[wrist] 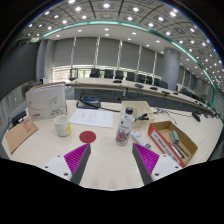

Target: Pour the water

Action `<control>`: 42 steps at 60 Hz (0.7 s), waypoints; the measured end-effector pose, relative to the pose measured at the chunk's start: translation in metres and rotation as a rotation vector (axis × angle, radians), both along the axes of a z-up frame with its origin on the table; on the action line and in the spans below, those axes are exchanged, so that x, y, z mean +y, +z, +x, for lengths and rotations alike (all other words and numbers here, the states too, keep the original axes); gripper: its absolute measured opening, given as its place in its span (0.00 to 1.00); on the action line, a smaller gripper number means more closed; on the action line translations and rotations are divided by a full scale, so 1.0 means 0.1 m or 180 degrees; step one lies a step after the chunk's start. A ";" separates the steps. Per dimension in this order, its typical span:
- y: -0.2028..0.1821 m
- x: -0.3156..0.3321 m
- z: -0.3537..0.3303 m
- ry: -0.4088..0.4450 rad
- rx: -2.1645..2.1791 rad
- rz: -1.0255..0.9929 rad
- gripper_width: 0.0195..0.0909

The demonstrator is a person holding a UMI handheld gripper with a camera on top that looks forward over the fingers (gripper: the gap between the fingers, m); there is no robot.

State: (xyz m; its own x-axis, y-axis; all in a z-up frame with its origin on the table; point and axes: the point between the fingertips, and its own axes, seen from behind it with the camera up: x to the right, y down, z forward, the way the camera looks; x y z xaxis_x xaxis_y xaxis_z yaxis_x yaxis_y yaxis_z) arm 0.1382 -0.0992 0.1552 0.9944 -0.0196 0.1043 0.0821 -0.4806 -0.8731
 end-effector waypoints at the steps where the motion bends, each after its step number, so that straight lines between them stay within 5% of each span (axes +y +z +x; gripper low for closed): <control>1: -0.03 0.08 0.05 -0.0005 -0.0001 0.0015 0.94; 33: -1.06 1.94 0.67 0.0110 0.0356 0.0180 0.92; 42: -1.09 2.20 0.69 0.0106 0.0409 0.0288 0.56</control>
State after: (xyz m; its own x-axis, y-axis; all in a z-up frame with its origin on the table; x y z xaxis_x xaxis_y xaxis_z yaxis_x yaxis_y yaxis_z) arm 0.2077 0.1206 0.0467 0.9996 0.0102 -0.0245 -0.0185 -0.3982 -0.9171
